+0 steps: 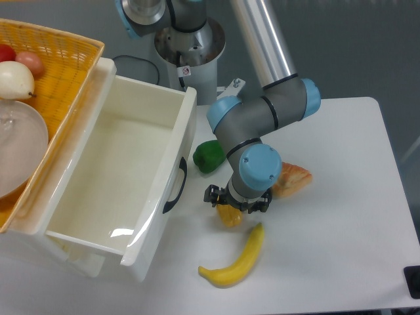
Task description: Pick up the yellow pepper
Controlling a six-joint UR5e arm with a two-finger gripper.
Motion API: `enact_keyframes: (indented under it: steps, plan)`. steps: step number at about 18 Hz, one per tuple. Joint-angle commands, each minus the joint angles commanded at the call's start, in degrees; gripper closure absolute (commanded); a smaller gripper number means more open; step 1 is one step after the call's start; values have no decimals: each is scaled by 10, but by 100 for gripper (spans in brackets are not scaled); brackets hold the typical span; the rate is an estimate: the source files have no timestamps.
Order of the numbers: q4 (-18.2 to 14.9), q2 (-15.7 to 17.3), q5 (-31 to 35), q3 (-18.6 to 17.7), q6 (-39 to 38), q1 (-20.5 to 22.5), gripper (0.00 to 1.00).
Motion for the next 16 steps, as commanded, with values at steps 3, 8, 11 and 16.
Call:
enact_keyframes:
  steps: [3,8,11,16]
  plan:
    - [3,-2,1,-1,1,-1,0]
    - [2,-1,5,-3,-1,-1,1]
    - [1,1,3,-5,-3,-1,15]
    - [4,-1,3,-6,-7,-2,34]
